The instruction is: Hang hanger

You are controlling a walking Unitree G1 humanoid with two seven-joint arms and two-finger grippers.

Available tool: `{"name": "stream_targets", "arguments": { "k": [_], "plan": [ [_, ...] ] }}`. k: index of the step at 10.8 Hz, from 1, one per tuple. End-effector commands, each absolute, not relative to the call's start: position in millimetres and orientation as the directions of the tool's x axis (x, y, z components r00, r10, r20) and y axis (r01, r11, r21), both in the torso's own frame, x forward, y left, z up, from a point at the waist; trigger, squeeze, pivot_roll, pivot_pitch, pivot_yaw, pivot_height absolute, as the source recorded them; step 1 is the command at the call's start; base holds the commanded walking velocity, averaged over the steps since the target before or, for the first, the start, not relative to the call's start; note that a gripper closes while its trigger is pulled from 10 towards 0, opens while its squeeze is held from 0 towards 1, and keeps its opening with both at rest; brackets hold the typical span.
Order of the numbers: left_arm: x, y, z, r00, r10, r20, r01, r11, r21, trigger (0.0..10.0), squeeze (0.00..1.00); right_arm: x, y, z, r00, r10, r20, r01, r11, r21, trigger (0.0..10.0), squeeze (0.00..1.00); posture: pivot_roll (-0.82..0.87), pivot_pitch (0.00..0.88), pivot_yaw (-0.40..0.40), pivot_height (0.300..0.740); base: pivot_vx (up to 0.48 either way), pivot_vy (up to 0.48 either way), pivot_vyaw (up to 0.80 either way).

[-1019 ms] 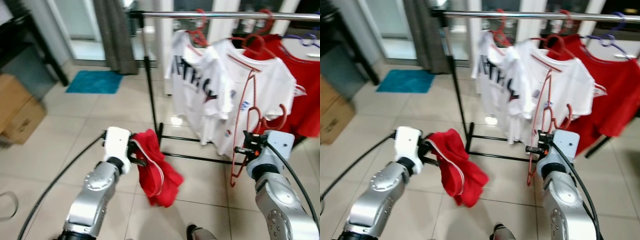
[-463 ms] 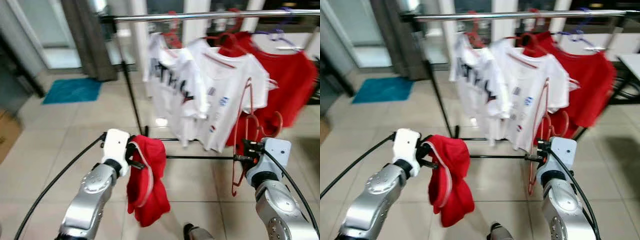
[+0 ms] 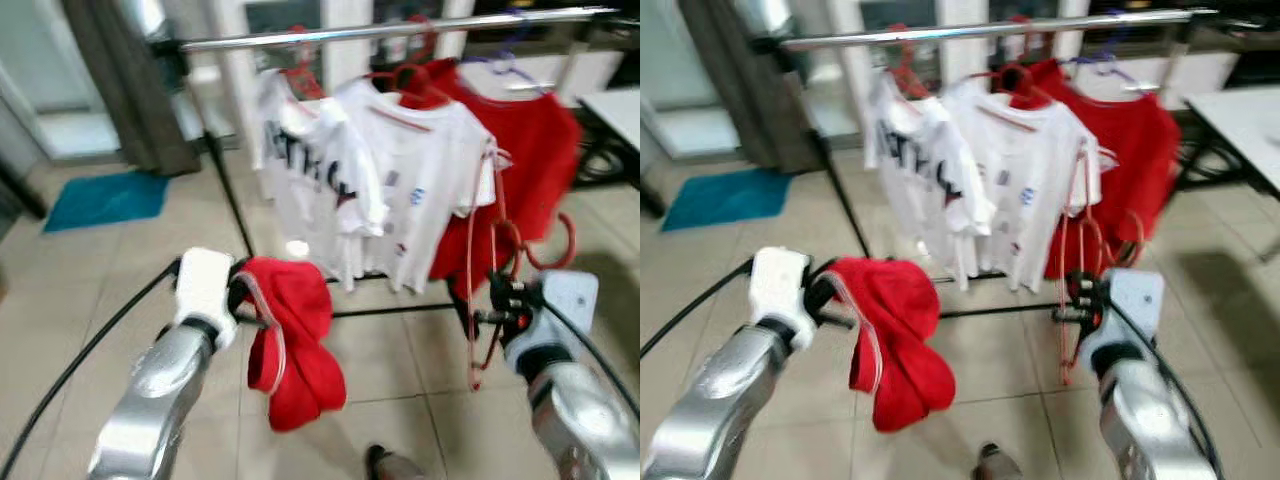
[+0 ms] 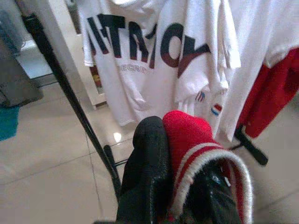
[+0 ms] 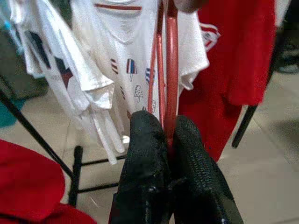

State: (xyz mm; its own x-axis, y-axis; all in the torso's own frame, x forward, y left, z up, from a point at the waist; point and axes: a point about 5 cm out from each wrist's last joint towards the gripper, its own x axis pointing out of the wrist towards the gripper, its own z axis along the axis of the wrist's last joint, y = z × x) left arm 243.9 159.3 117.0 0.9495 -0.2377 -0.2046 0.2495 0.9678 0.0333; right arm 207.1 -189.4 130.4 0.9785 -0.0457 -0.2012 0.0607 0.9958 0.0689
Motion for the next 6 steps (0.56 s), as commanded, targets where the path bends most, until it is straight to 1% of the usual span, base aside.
{"name": "stream_targets", "arguments": {
  "k": [1, 2, 3, 4, 5, 6],
  "plan": [
    [246, 161, 131, 0.959, -0.233, -0.163, 0.244, 0.969, 0.051, 10.0, 0.00, 204, -190, 134, 0.983, -0.056, -0.175, 0.069, 0.995, 0.067, 10.0, 0.00, -0.13, 0.064, 0.147, 0.740, 0.000, 0.000, -0.79],
    [247, 162, 136, 0.961, -0.230, -0.152, 0.239, 0.970, 0.042, 10.0, 0.00, 204, -189, 135, 0.985, -0.065, -0.158, 0.078, 0.994, 0.076, 10.0, 0.00, -0.12, 0.056, 0.157, 0.740, 0.000, 0.000, -0.79],
    [251, 163, 141, 0.964, -0.230, -0.132, 0.235, 0.972, 0.021, 10.0, 0.00, 205, -191, 136, 0.987, -0.082, -0.141, 0.096, 0.990, 0.100, 10.0, 0.00, -0.11, 0.072, 0.155, 0.740, 0.000, 0.000, -0.79],
    [257, 170, 124, 0.969, -0.200, -0.143, 0.197, 0.980, -0.032, 10.0, 0.00, 210, -192, 122, 0.985, -0.083, -0.148, 0.107, 0.981, 0.160, 10.0, 0.00, -0.11, 0.054, 0.157, 0.740, 0.000, 0.000, -0.80],
    [262, 174, 106, 0.968, -0.195, -0.160, 0.182, 0.979, -0.092, 10.0, 0.00, 219, -191, 108, 0.979, -0.100, -0.177, 0.132, 0.975, 0.178, 10.0, 0.00, -0.10, 0.046, 0.161, 0.740, 0.000, 0.000, -0.80],
    [265, 169, 98, 0.960, -0.227, -0.162, 0.204, 0.968, -0.149, 10.0, 0.00, 228, -184, 105, 0.981, -0.068, -0.183, 0.101, 0.979, 0.178, 10.0, 0.00, -0.11, 0.041, 0.138, 0.740, 0.000, 0.000, -0.80]
  ]
}}
